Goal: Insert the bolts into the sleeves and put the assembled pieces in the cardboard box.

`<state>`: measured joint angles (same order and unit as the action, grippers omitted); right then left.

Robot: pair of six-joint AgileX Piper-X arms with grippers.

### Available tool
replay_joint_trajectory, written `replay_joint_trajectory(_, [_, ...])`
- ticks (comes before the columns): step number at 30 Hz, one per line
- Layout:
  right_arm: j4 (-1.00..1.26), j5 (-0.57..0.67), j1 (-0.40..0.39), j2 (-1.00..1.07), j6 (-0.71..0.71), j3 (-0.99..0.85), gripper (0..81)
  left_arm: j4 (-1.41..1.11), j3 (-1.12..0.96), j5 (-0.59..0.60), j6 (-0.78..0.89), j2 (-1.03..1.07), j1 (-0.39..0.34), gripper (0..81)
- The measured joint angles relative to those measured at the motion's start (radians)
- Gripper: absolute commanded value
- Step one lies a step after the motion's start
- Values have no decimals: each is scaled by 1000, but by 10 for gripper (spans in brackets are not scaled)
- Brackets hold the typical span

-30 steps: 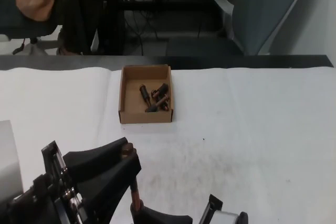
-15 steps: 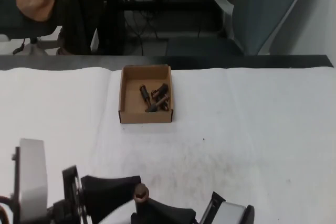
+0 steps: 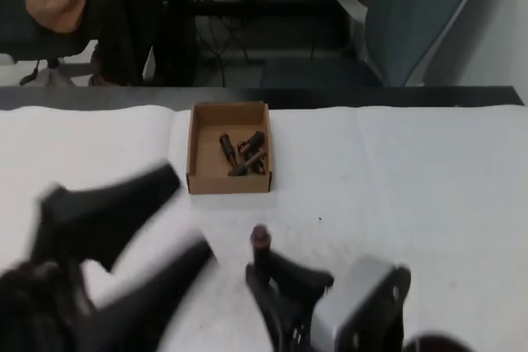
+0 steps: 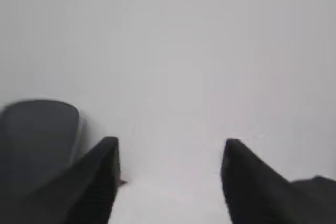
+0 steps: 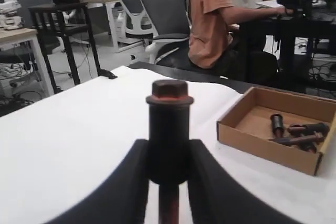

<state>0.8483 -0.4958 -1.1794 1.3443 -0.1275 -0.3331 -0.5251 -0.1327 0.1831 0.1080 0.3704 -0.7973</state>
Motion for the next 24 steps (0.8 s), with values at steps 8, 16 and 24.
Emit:
replay_joint_trajectory(8, [-375,290,283,17,84,-181,6,265,-39,-338,-261,-236,0,17])
replay_joint_trajectory(16, [-613,476,500,199,177,-532,6,795,-52,-587,-184,-366,0,17])
replay_joint_trajectory(24, [-971,578,578,552,208,-991,6,979,-52,-741,-77,-369,0,17])
